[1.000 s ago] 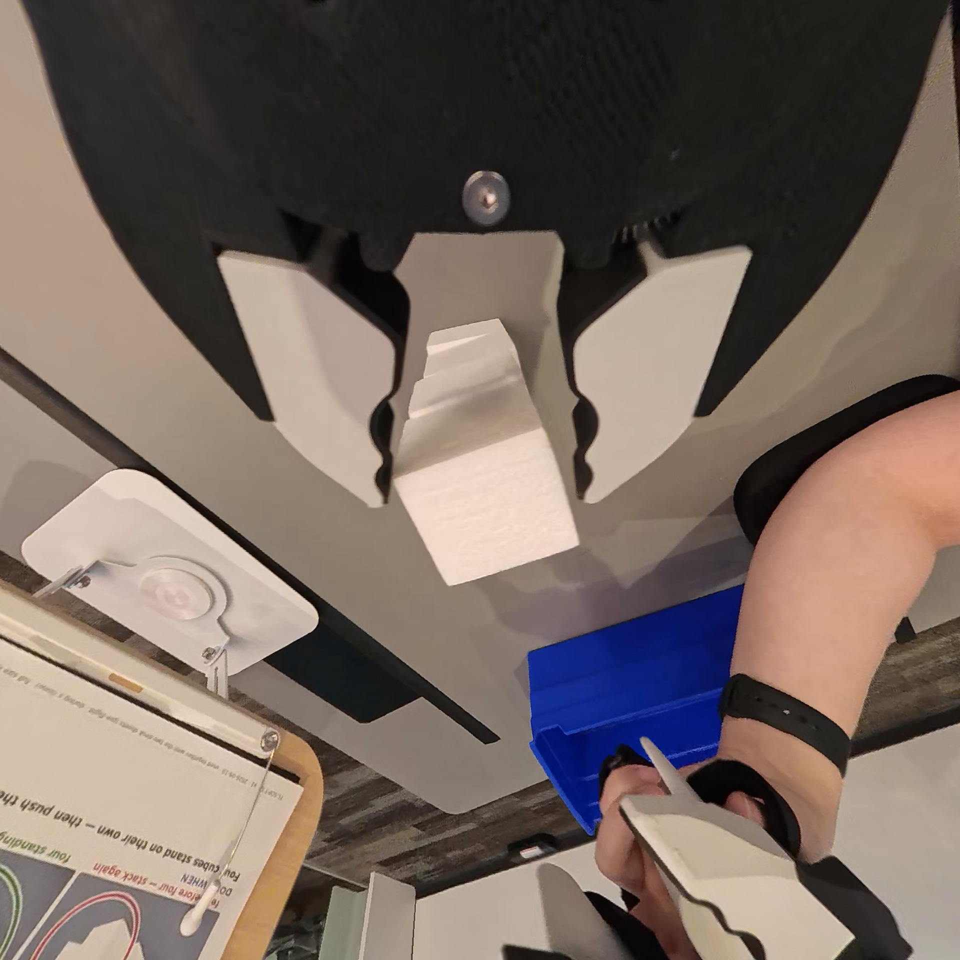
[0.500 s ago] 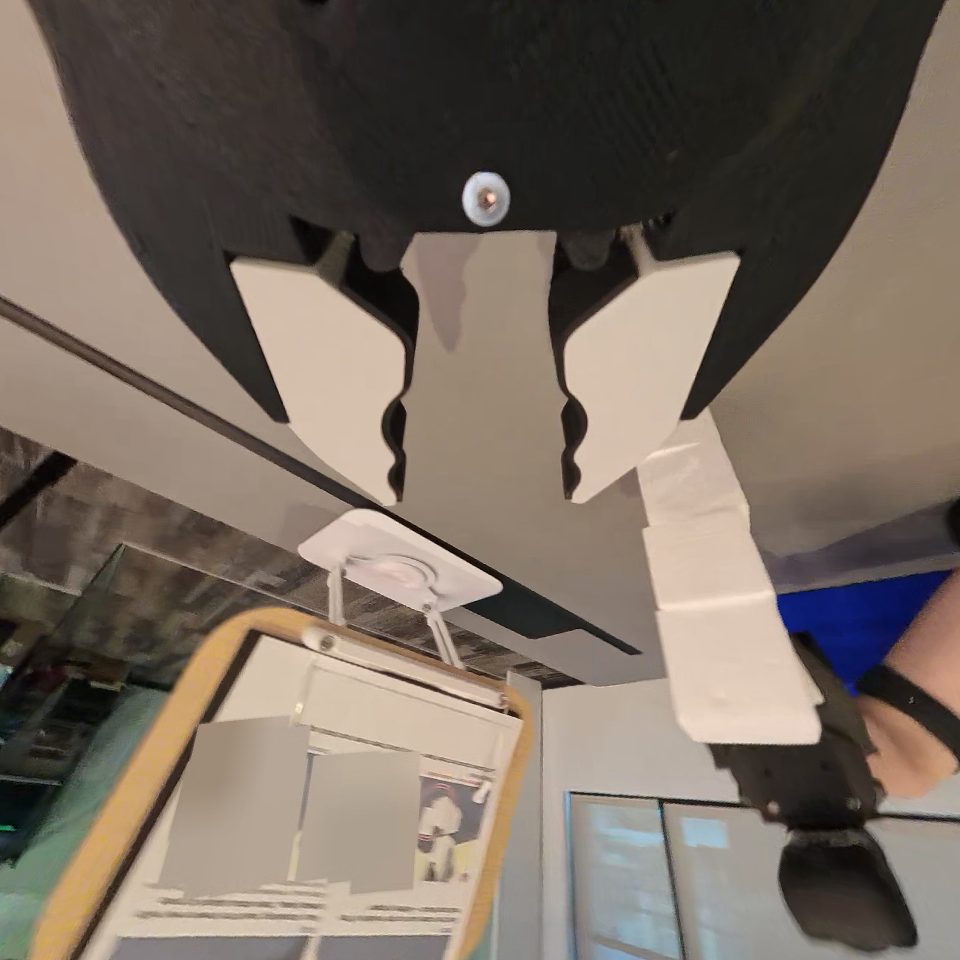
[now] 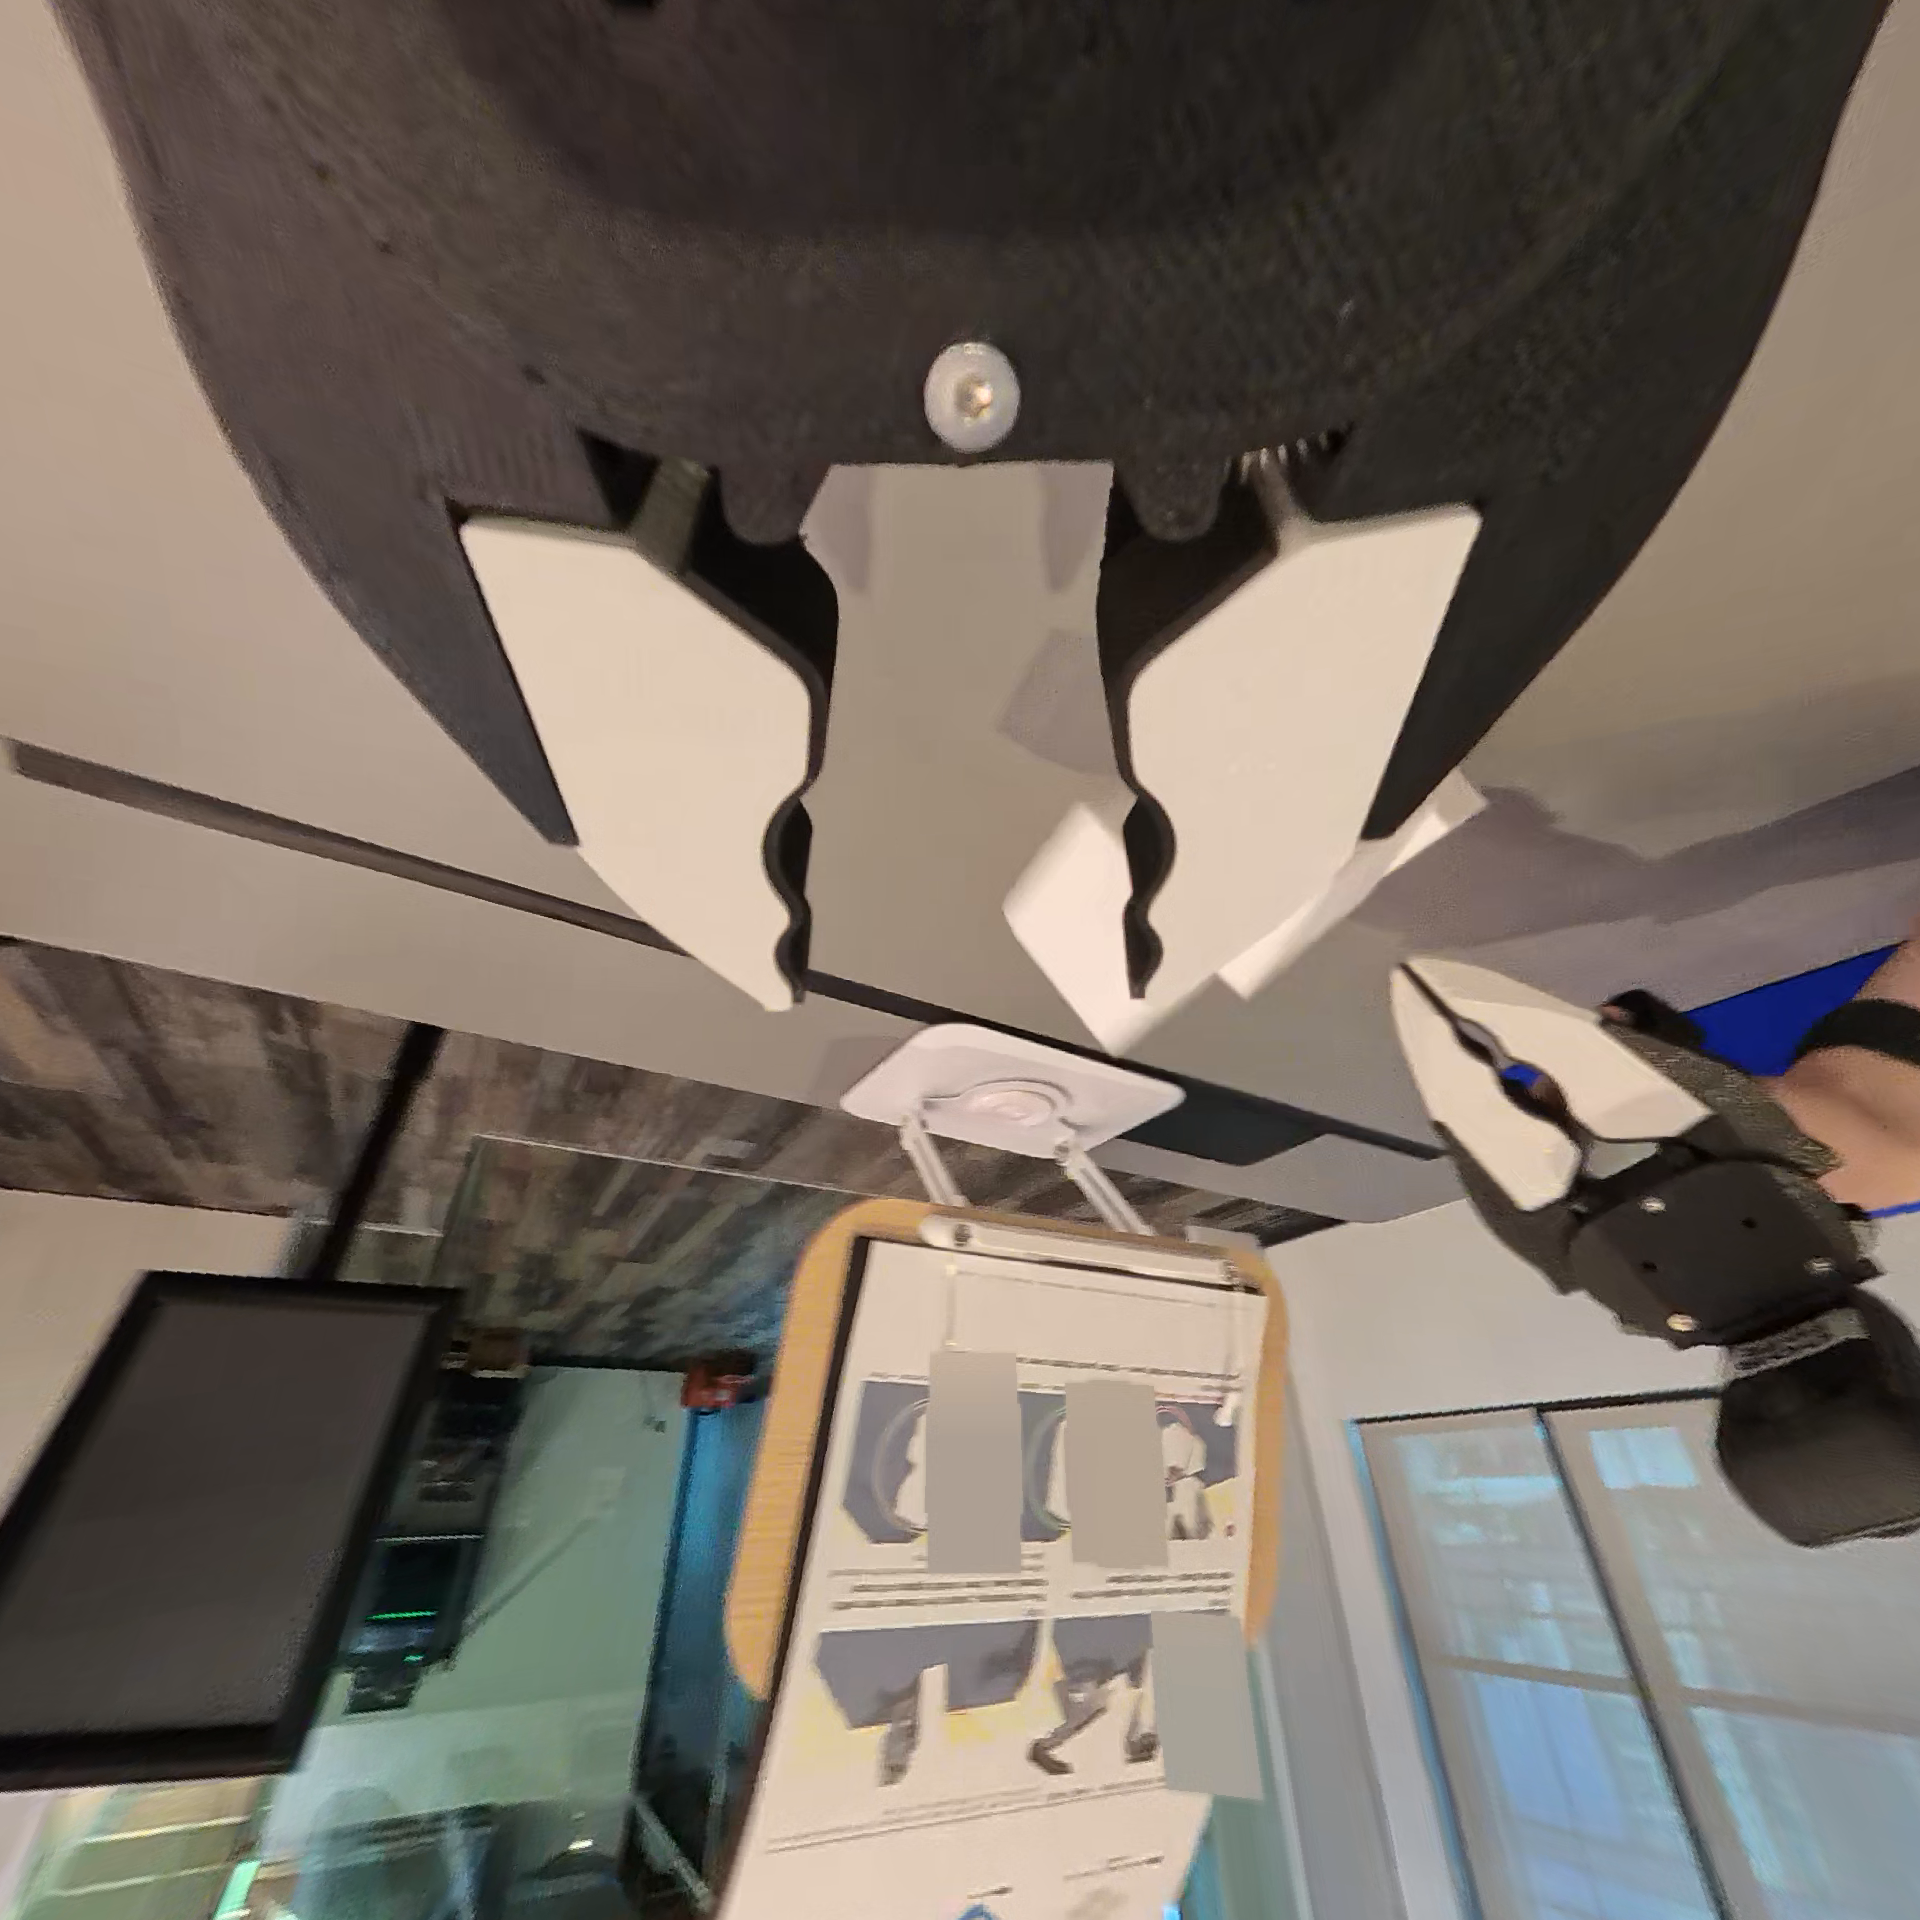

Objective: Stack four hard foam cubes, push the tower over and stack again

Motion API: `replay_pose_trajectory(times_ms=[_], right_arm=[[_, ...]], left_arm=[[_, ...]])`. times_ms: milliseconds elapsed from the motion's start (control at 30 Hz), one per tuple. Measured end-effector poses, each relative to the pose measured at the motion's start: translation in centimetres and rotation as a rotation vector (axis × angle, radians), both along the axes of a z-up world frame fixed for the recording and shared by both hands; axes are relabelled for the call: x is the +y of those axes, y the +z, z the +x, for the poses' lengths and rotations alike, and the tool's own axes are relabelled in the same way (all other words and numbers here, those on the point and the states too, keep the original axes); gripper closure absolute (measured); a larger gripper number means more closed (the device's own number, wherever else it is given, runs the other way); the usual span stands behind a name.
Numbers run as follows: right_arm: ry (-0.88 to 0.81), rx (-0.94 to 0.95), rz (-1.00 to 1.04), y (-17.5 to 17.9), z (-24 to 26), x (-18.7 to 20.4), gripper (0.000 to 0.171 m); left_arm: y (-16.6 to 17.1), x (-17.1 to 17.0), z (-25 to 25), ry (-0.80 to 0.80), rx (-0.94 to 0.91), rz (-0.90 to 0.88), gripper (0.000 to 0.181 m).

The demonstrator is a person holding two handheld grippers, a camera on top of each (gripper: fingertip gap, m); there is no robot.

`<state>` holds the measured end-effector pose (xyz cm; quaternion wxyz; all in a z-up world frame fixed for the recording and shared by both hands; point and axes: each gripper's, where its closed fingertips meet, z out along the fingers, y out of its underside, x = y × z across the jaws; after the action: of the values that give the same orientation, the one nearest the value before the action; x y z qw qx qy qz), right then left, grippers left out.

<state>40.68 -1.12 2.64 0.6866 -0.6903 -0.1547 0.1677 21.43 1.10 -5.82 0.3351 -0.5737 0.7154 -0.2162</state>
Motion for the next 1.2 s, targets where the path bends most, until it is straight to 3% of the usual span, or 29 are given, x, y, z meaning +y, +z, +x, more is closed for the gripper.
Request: replay_pose_trajectory(times_ms=[133, 167, 267, 367, 567, 733, 933, 1000, 1200], right_arm=[[-0.167, -0.062, 0.000, -0.7, 3.6, -0.3, 0.112], [-0.183, -0.083, -0.003, -1.0, 4.0, -0.4, 0.112], [-0.169, -0.135, -0.077, -2.7, 4.2, -0.1, 0.108], [-0.240, -0.212, -0.176, -4.6, 5.7, 0.1, 0.103], [-0.354, -0.192, -0.267, -6.5, 10.1, -0.4, 0.088], [-0.432, -0.155, -0.416, -9.9, 13.1, -0.8, 0.084], [-0.431, -0.107, -0.578, -14.4, 11.9, 0.5, 0.084], [-0.459, -0.151, -0.605, -15.1, 12.1, 0.7, 0.087], [-0.458, -0.125, -0.632, -16.0, 12.3, 0.6, 0.109]], left_arm=[[1.4, 1.2, -0.7, 0.069, -0.053, -0.018, 0.181], [1.8, 1.2, -0.7, 0.083, -0.083, -0.053, 0.174], [2.1, 0.7, -0.3, 0.115, -0.123, -0.177, 0.122], [0.1, 0.3, 0.2, 0.147, -0.030, -0.222, 0.099], [-4.7, -0.2, 1.3, 0.091, 0.149, -0.016, 0.093], [-6.3, -0.3, 2.0, 0.104, 0.183, -0.054, 0.098], [-7.4, 0.0, 1.9, 0.126, 0.205, -0.096, 0.114], [-7.7, 0.0, 1.8, 0.134, 0.217, -0.105, 0.123], [-7.7, 0.0, 1.3, 0.113, 0.245, -0.081, 0.123]])
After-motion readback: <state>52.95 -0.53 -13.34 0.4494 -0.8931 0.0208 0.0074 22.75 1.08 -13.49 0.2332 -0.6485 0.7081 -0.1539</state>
